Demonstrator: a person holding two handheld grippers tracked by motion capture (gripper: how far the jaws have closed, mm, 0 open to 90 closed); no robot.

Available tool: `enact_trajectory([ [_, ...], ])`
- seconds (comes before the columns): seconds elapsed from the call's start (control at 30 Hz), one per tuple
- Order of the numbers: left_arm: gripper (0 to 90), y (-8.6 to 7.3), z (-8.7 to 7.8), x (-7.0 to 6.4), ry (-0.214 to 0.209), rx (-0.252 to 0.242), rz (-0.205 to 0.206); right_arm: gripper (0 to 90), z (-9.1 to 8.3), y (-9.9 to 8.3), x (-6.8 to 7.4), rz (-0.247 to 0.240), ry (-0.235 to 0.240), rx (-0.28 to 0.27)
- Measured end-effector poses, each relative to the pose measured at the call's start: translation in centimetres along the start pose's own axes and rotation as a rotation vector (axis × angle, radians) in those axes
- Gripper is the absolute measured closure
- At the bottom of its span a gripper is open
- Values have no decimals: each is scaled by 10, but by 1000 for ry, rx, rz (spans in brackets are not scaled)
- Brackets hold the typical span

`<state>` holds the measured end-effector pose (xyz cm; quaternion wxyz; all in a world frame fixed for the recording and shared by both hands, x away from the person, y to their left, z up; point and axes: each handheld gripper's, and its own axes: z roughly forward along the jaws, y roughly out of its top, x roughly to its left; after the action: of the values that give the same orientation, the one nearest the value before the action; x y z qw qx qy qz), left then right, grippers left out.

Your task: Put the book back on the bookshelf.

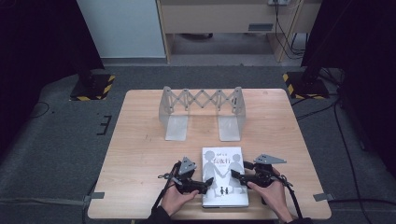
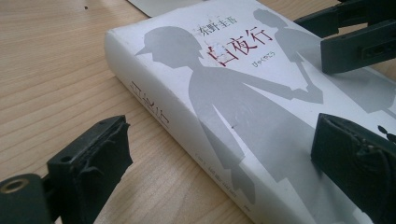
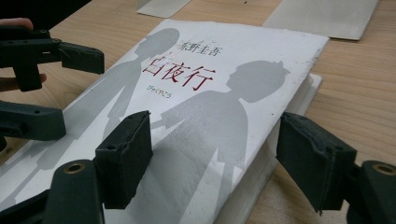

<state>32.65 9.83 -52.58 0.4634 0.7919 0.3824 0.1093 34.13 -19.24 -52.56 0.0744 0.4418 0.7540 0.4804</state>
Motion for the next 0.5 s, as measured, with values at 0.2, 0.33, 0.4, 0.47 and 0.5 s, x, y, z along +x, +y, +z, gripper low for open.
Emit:
enact_trajectory([
  [0.2, 37, 0, 3, 1, -26, -11, 7, 267, 3, 0, -1, 3, 11, -3],
  [0.33, 80, 0, 6, 1, -57, -7, -25, 265, 3, 1, 0, 0, 7, 0],
  [0.4, 120, 1, 4, 1, -66, -4, -15, 268, 2, 2, 1, -5, 6, 4],
  [0.47, 133, 2, 3, -1, -65, -9, -8, 278, -1, 4, 2, -25, 3, -5],
  [0.5, 133, 2, 2, -1, -67, -12, -9, 278, -1, 4, 2, -25, 3, -5],
])
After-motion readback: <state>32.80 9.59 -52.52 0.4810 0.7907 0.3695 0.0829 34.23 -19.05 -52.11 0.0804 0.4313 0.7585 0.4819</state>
